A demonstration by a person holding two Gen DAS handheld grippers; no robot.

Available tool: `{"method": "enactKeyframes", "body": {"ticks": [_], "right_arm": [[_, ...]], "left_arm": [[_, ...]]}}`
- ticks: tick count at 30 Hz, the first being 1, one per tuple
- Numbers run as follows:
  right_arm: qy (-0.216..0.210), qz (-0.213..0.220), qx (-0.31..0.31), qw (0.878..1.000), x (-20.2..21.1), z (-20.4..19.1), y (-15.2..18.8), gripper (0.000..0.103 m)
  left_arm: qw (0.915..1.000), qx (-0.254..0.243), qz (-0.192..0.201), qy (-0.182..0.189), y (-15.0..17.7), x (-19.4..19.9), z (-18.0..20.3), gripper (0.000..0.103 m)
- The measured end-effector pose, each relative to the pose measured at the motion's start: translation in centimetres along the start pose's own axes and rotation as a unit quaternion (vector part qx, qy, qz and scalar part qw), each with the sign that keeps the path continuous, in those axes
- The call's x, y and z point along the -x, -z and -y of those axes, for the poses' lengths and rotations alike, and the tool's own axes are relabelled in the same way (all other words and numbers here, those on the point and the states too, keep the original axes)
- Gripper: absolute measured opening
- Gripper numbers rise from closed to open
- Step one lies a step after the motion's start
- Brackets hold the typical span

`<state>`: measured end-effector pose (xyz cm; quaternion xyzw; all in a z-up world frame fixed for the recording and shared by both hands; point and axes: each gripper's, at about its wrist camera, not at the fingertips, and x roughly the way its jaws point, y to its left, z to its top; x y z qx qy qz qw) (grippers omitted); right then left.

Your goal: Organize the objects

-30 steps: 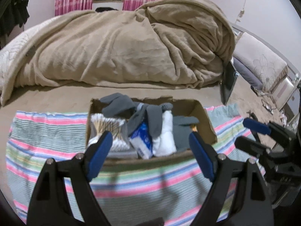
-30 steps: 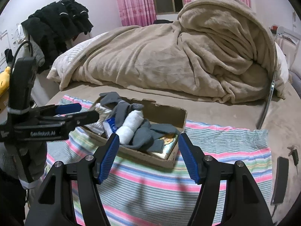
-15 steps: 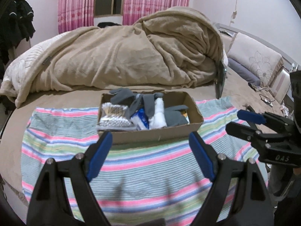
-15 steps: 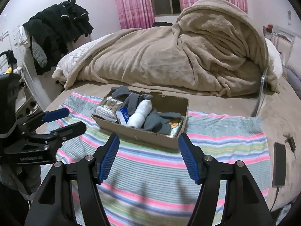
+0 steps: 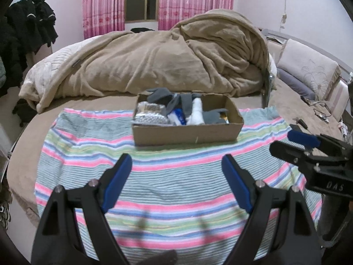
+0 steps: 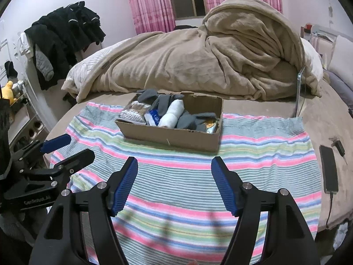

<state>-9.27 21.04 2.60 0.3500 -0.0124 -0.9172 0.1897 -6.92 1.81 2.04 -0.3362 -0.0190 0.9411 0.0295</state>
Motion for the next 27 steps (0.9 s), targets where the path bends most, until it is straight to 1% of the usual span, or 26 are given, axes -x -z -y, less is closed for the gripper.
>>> {"method": "enactKeyframes", "body": {"ticks": [4, 7, 14, 19, 21, 27], "right_arm": [[0.005, 0.002, 0.003, 1.0, 0.2, -0.4, 0.6, 0.073], [0.009, 0.003, 0.003, 1.0, 0.1, -0.4, 0.7, 0.073], [0.008, -0.001, 0.0, 1.0, -0.2, -0.3, 0.8, 0.073], [0.006, -0.005, -0.002, 1.0, -0.7, -0.2, 1.2, 0.073], [0.005, -0.008, -0.002, 1.0, -0.8, -0.2, 1.3, 0.073], [0.003, -0.01, -0.001, 1.0, -1.1, -0.2, 1.4, 0.073]], "left_arm": [[0.9999, 0.01, 0.012, -0.006, 0.4, 0.8, -0.3, 0.086], [0.9997, 0.02, 0.015, -0.003, 0.8, 0.9, -0.6, 0.09], [0.9994, 0.031, 0.015, 0.003, 1.2, 0.9, -1.0, 0.091], [0.9993, 0.034, 0.019, -0.004, 1.3, 1.1, -1.2, 0.092], [0.9992, 0.035, 0.018, -0.007, 1.4, 1.1, -1.3, 0.096], [0.9989, 0.038, 0.024, -0.014, 1.3, 1.3, -1.5, 0.097]]}}
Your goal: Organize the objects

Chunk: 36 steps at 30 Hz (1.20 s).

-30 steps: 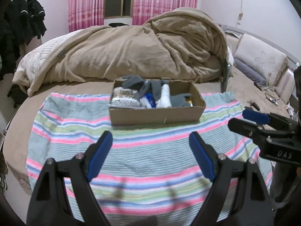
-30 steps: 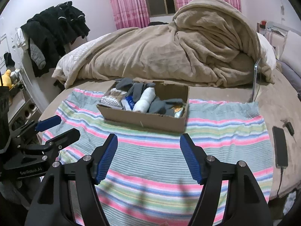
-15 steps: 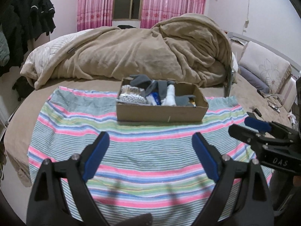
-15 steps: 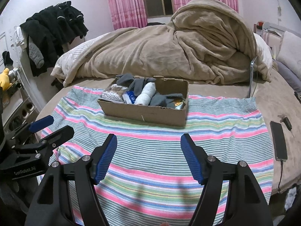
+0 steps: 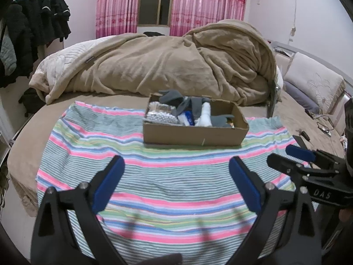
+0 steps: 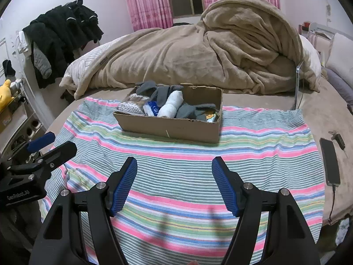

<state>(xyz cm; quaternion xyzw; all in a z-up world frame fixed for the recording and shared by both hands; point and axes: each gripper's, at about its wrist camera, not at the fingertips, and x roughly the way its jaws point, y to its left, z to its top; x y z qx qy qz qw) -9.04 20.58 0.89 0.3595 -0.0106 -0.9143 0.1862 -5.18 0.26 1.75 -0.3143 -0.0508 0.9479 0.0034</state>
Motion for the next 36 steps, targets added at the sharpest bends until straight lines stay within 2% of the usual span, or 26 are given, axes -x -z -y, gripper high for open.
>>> {"method": "enactKeyframes", "body": {"ticks": [36], "right_arm": [[-0.011, -0.005, -0.003, 1.0, -0.45, 0.13, 0.2, 0.073]], "left_arm": [[0.9999, 0.005, 0.008, -0.008, 0.22, 0.29, -0.26, 0.098]]}}
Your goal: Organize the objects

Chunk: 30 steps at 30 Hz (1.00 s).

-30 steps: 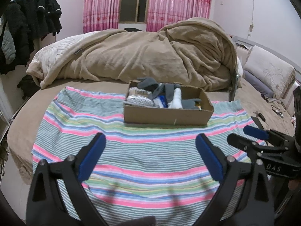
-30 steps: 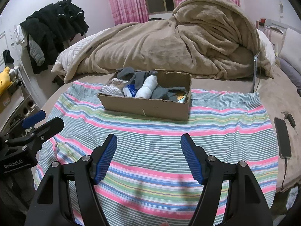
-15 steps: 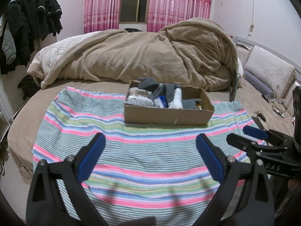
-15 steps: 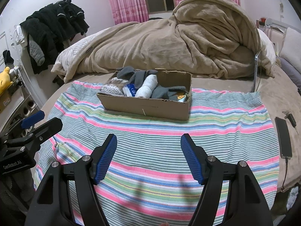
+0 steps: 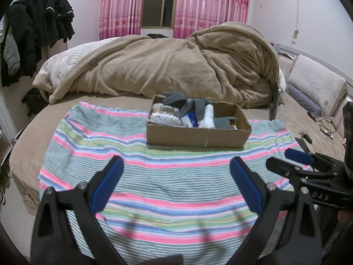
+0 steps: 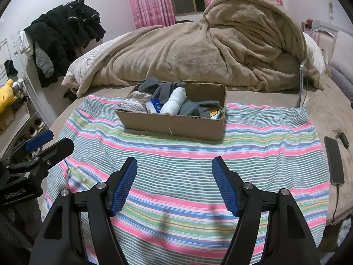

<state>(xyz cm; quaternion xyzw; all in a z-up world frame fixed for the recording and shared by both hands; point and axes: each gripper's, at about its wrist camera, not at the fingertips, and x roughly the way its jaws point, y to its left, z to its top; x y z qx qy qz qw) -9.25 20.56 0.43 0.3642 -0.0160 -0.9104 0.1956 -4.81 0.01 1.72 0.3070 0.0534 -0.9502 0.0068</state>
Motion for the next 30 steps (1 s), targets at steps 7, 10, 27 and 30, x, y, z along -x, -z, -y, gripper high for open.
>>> {"method": "enactKeyframes", "body": {"ticks": [7, 10, 27, 30], "right_arm": [[0.001, 0.0, 0.001, 1.0, -0.06, 0.01, 0.0, 0.073], [0.0, 0.0, 0.001, 1.0, -0.02, -0.02, -0.02, 0.073], [0.0, 0.001, 0.003, 1.0, 0.08, 0.07, -0.1, 0.073], [0.001, 0.001, 0.004, 1.0, 0.06, 0.06, -0.09, 0.073]], "left_arm": [[1.0, 0.0, 0.0, 0.0, -0.01, 0.01, -0.08, 0.098], [1.0, 0.0, 0.0, 0.001, -0.01, -0.02, -0.05, 0.098], [1.0, 0.007, -0.001, 0.001, 0.05, -0.04, -0.2, 0.098], [0.9999, 0.011, -0.003, 0.001, 0.07, -0.12, -0.32, 0.098]]}}
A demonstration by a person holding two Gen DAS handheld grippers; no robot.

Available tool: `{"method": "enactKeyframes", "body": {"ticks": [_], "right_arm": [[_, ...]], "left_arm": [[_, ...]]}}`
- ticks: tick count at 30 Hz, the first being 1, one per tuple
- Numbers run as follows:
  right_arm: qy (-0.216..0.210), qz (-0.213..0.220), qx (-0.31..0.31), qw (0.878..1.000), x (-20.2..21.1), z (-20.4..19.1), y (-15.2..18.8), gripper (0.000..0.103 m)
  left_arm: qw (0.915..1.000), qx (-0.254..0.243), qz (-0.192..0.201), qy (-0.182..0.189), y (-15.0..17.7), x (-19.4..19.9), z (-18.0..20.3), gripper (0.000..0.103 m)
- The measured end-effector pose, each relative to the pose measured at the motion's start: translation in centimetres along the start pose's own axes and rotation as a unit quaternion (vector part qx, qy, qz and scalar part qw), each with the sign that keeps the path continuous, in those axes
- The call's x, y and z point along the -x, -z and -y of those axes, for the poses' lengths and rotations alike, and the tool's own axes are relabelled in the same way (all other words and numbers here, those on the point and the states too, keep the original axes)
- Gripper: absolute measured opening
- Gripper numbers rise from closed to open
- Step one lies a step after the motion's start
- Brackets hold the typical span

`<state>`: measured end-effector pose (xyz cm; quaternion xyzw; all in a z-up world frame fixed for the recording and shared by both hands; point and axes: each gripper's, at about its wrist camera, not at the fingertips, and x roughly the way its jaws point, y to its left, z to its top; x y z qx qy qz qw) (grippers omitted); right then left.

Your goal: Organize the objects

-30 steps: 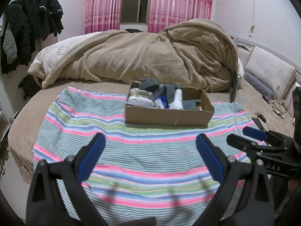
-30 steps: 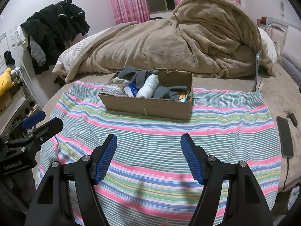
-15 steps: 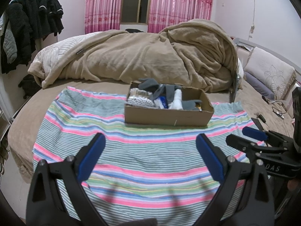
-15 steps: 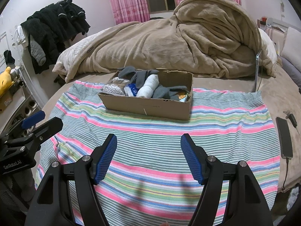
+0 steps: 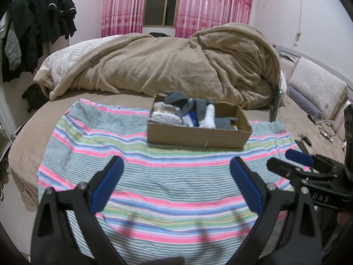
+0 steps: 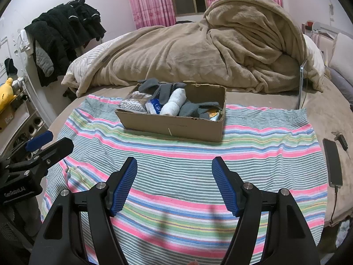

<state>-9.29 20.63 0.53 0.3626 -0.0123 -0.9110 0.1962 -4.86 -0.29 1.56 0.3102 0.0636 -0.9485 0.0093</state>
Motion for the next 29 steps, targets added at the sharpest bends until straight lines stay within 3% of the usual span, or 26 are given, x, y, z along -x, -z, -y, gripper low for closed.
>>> {"method": "enactKeyframes", "body": {"ticks": [29], "right_arm": [[0.001, 0.001, 0.003, 1.0, 0.15, -0.16, -0.29, 0.073]], "left_arm": [[1.0, 0.004, 0.003, 0.001, -0.02, 0.04, 0.11, 0.098]]}}
